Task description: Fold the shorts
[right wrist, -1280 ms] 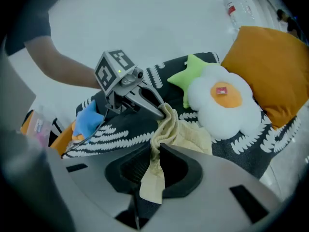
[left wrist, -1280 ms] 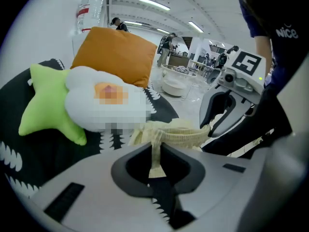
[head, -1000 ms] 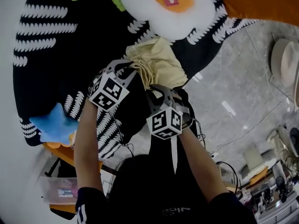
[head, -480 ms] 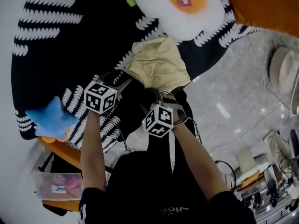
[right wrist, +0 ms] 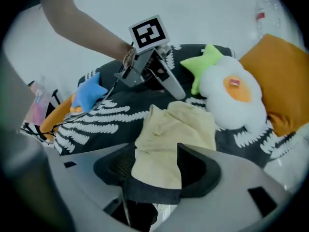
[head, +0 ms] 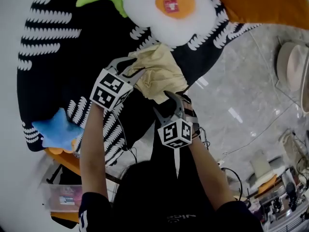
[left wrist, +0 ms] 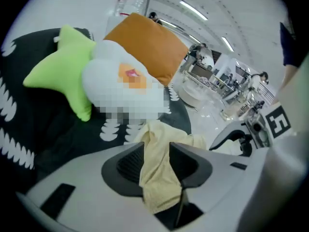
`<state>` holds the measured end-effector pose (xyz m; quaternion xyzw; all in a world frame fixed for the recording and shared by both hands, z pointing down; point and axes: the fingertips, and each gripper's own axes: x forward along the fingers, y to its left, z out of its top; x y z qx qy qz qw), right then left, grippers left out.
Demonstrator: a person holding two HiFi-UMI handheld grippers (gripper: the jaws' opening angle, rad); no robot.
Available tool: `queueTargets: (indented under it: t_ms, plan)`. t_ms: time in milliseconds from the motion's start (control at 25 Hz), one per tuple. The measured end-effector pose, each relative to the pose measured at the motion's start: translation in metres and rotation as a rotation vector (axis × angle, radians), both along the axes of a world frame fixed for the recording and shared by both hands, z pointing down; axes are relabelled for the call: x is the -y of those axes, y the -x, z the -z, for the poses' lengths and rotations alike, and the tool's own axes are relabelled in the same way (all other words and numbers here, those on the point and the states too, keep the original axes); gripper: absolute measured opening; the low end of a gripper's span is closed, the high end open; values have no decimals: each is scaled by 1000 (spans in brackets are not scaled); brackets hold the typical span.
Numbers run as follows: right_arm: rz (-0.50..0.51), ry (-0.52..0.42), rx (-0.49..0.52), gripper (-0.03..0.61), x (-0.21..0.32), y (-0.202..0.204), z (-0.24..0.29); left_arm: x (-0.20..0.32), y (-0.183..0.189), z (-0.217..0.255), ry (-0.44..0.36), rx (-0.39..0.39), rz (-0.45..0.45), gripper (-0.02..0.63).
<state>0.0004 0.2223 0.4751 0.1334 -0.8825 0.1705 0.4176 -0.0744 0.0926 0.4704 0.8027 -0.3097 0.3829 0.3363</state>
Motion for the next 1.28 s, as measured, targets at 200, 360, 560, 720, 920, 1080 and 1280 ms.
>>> queueTargets:
  t_ms: [200, 360, 560, 720, 920, 1080, 1280]
  plan:
    - [-98, -54, -43, 250, 47, -60, -12, 27, -45, -12, 96, 12, -178, 140]
    - [-69, -73, -77, 218, 59, -88, -32, 31, -57, -33, 295, 29, -237, 274]
    - [23, -61, -109, 171, 60, -97, -57, 40, -50, -57, 441, 82, -145, 126]
    - [75, -80, -72, 48, 67, -91, -57, 40, -58, -65, 441, 149, -208, 28]
    - [-17, -149, -49, 23, 67, -104, -36, 63, -53, -40, 298, 101, -205, 21]
    - [-279, -192, -88, 23, 74, -145, -30, 90, -59, -20, 194, 29, -117, 21]
    - [-426, -79, -208, 26, 78, -188, -82, 102, -80, -50, 109, 157, -132, 23]
